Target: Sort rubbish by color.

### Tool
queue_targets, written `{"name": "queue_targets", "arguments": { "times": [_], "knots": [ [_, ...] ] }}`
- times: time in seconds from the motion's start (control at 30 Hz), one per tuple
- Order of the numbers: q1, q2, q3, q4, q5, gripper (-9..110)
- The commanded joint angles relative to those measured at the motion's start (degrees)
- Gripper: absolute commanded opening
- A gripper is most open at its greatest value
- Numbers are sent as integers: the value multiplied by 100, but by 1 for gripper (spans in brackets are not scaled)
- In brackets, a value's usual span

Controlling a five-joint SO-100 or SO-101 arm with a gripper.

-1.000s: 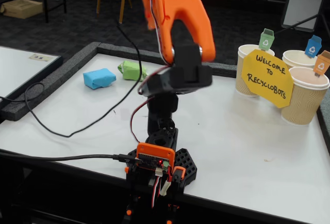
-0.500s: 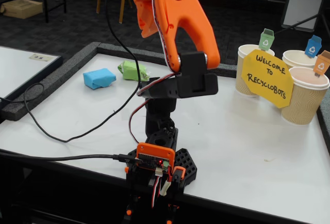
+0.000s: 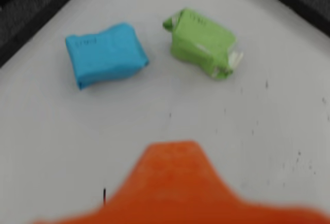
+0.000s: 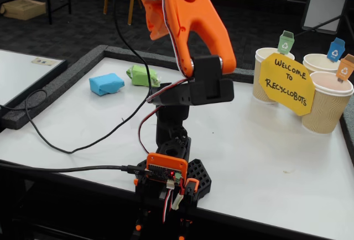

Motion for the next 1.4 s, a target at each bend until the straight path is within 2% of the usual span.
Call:
{"name": "queue_targets", "arguments": {
  "times": [0.0, 0.4, 0.67, 0.83, 1.07, 1.37],
  "knots": [
    [-97, -571, -457, -281, -123, 1],
    [-141, -4192, -1731, -1512, -123, 8],
    [272, -5968, -3094, -2276, 185, 7],
    [554, -6688, -3735, -2399, 501, 7],
    [782, -7181, -4122, -2461, 1635, 7],
    [360, -7312, -4087, -2329, 1925, 20]
  ]
}}
